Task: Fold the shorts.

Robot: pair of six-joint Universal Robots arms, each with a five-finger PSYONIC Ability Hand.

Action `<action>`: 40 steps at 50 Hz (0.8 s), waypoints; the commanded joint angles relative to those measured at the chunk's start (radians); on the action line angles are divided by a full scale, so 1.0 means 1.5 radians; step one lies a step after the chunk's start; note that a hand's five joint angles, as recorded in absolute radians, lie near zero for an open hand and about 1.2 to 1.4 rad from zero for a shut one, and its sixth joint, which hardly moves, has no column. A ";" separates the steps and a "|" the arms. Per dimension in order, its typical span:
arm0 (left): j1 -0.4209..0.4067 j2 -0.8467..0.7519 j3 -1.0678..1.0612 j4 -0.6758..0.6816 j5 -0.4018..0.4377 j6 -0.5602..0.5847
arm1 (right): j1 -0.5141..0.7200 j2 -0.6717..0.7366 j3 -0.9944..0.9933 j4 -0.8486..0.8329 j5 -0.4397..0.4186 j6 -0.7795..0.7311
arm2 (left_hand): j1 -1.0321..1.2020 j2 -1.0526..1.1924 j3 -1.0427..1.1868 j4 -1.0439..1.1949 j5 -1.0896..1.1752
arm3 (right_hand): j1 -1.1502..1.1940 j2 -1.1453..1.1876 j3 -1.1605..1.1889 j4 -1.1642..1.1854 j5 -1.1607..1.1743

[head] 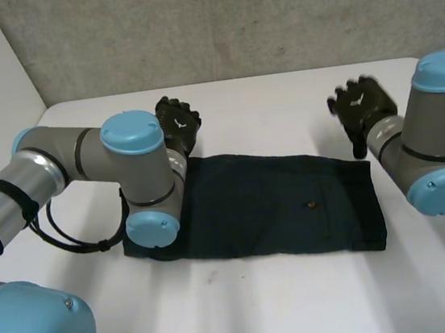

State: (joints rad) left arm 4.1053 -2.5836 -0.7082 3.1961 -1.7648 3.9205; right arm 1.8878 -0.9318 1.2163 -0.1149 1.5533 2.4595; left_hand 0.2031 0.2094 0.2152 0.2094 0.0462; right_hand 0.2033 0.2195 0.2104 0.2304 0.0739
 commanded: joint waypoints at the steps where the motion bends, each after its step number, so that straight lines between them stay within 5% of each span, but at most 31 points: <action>1: -0.008 0.089 -0.081 -0.009 -0.036 -0.020 | -0.003 -0.120 0.092 -0.038 -0.007 0.084 | 0.003 -0.001 -0.005 -0.001 -0.009 | -0.019 -0.030 -0.024 -0.037 -0.049; 9: 0.006 0.288 -0.324 0.000 0.008 -0.178 | -0.007 -0.282 0.283 0.023 -0.083 0.140 | 0.007 0.003 -0.001 0.003 -0.005 | -0.019 -0.030 -0.024 -0.037 -0.049; 17: 0.037 0.387 -0.493 0.003 0.099 -0.302 | -0.047 -0.296 0.441 0.026 -0.157 0.200 | 0.015 0.011 0.007 0.011 0.003 | 0.144 0.133 0.139 0.126 0.114; 32: 0.056 0.397 -0.584 0.074 0.099 -0.308 | -0.079 -0.204 0.487 -0.081 -0.165 0.190 | 0.017 0.013 0.009 0.013 0.005 | 0.312 0.302 0.308 0.294 0.282; 35: 0.056 0.397 -0.586 0.076 0.100 -0.309 | -0.086 -0.189 0.479 -0.082 -0.165 0.183 | 0.017 0.013 0.009 0.013 0.005 | 0.486 0.475 0.481 0.468 0.456; 37: 0.056 0.397 -0.587 0.076 0.100 -0.309 | -0.092 -0.186 0.474 -0.082 -0.164 0.179 | 0.017 0.013 0.009 0.013 0.005 | 0.793 0.783 0.789 0.775 0.763; 40: 0.056 0.398 -0.587 0.077 0.100 -0.309 | -0.109 -0.191 0.471 -0.082 -0.163 0.177 | 0.017 0.013 0.009 0.013 0.005 | 0.795 0.785 0.791 0.777 0.765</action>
State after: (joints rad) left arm 4.1900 -1.9873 -1.5907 3.3107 -1.6153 3.4579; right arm 1.7614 -1.2266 1.9434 -0.2422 1.3045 2.7380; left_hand 0.2031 0.2094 0.2152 0.2094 0.0462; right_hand 0.7558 0.9993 1.0002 1.0026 0.7645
